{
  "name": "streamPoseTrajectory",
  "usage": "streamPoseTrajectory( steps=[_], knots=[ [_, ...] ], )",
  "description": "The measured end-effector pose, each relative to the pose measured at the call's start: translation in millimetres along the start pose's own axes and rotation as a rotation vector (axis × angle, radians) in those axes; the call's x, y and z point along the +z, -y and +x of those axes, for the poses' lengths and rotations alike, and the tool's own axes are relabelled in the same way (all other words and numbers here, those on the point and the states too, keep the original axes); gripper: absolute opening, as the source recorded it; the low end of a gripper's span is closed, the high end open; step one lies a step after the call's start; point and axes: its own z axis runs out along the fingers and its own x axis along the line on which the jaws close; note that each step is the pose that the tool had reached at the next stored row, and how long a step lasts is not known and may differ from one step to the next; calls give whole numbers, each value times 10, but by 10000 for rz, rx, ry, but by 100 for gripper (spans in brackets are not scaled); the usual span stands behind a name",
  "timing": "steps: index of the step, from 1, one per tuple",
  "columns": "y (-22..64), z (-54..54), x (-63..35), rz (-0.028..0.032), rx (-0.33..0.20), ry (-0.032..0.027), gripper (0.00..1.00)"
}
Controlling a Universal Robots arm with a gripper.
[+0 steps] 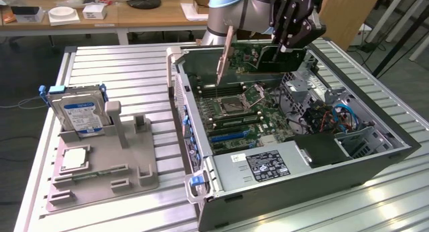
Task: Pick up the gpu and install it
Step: 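Insert the gpu into the slot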
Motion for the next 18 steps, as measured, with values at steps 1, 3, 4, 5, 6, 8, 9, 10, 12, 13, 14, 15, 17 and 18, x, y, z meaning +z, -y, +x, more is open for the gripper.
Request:
streamPoseTrajectory(
  steps=[1, 3, 4, 5, 6, 8, 9, 10, 12, 13, 14, 15, 17, 18],
  knots=[
    [0, 0, 4, 1, 0, 1, 26],
    [1, 1, 31, 0, 0, -1, 26],
    [2, 1, 50, 0, 0, -1, 26],
    [3, 2, 68, 0, 0, -1, 26],
    [3, 2, 86, 0, 0, 0, 26],
    [5, 3, 122, 0, 0, 0, 26],
    [6, 3, 140, 1, 0, 0, 26],
    [6, 4, 159, 2, 0, -1, 26],
    [8, 5, 194, 10, -1, -1, 26],
    [9, 5, 212, 21, -1, 0, 26],
    [9, 5, 227, 36, -1, 0, 26],
    [10, 5, 242, 63, -1, 2, 26],
    [10, 5, 257, 110, -1, 2, 26],
    [11, 5, 257, 112, -3, 1, 26]
  ],
)
